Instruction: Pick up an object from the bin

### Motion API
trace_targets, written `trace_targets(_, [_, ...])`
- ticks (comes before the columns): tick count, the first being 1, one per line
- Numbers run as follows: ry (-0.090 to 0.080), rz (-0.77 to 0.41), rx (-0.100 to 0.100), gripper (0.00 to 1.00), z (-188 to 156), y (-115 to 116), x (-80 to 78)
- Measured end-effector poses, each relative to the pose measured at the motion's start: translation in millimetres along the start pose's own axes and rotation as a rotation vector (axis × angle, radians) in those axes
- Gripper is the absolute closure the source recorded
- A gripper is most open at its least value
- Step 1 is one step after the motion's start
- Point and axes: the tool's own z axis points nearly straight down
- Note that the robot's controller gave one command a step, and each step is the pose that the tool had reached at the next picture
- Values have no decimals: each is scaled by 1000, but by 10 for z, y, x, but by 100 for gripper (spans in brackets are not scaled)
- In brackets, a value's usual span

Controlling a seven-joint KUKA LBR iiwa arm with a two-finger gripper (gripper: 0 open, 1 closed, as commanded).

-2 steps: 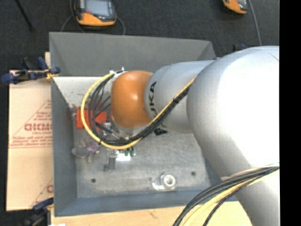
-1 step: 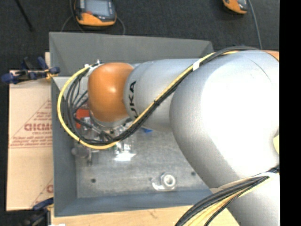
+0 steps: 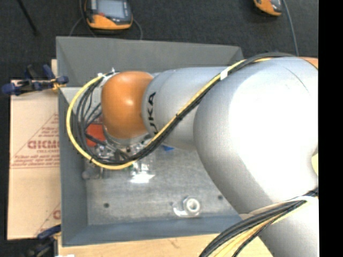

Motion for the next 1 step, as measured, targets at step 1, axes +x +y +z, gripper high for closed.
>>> trace_targets(1, [-9,-18,0,100,-1558,-72,24])
